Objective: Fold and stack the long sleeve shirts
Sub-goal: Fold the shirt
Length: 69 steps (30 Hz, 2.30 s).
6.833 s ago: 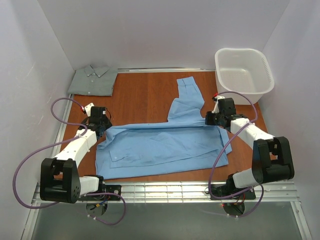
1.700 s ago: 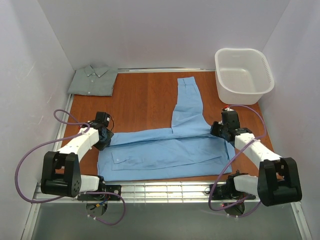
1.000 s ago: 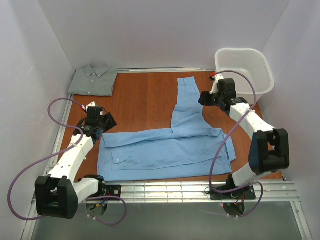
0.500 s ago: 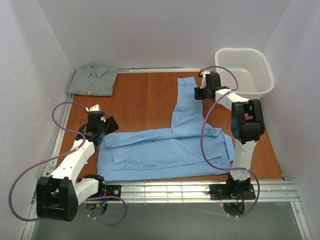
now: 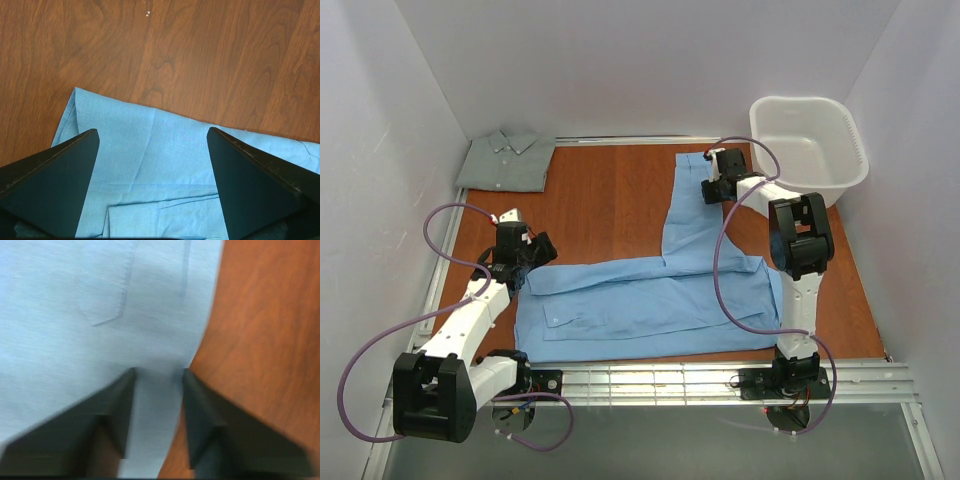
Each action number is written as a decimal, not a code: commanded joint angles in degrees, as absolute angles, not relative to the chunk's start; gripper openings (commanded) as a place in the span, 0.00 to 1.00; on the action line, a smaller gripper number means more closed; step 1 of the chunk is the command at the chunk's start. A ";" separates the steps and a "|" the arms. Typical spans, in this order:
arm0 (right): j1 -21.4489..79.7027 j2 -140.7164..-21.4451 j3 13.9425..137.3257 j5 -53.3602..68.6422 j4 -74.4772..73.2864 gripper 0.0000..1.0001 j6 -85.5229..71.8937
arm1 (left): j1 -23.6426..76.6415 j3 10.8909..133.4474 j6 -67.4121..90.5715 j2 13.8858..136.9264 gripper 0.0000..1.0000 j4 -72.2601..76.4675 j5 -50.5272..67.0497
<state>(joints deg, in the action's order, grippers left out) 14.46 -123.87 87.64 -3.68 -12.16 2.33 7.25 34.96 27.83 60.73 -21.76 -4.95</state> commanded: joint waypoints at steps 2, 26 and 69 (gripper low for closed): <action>15.47 -126.30 88.77 -2.55 -19.33 0.16 3.08 | 7.03 34.98 27.07 60.03 0.83 -20.65 -5.36; 35.05 -67.96 61.81 13.96 -26.72 0.01 -5.97 | 7.12 34.81 27.07 58.27 0.82 -20.57 -6.06; 15.13 -72.32 40.35 7.99 -22.34 0.57 -16.87 | 7.21 39.99 38.31 76.88 0.66 -22.67 -2.62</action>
